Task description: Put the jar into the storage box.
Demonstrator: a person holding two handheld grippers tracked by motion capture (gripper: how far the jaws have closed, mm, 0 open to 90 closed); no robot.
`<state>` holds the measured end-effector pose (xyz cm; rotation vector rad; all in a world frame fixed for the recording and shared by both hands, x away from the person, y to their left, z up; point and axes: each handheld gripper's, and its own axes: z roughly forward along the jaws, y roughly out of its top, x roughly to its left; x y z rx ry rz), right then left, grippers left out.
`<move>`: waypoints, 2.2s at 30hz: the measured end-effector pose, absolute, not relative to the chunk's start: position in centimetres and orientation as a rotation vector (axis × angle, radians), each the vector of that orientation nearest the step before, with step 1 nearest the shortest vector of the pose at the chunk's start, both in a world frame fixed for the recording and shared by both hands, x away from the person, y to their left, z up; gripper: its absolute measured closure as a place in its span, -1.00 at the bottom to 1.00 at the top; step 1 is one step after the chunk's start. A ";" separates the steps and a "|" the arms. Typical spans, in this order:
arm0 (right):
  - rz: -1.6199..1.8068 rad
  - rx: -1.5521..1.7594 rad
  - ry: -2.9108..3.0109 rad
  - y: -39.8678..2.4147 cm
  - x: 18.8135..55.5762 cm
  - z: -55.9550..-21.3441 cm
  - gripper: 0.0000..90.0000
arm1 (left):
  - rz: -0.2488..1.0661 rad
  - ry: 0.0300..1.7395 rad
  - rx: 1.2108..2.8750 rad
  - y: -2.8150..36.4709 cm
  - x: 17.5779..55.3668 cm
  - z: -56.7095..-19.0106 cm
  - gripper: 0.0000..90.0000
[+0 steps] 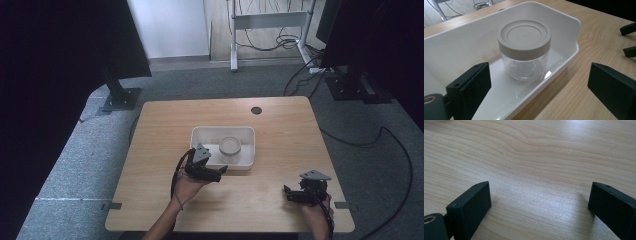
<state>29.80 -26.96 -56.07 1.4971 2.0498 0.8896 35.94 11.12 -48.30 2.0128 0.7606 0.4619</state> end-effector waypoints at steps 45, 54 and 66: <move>0.889 1.500 2.047 -26.9 29.8 -56.1 -0.91 | 0.479 0.767 1.997 17.3 31.6 -50.5 -0.88; 0.888 1.501 2.045 -26.9 29.8 -56.1 -0.91 | 0.471 0.783 2.016 17.8 31.1 -52.1 -0.88; 0.888 1.502 2.045 -26.9 29.8 -56.1 -0.91 | 0.457 0.808 2.053 18.3 30.6 -53.6 -0.87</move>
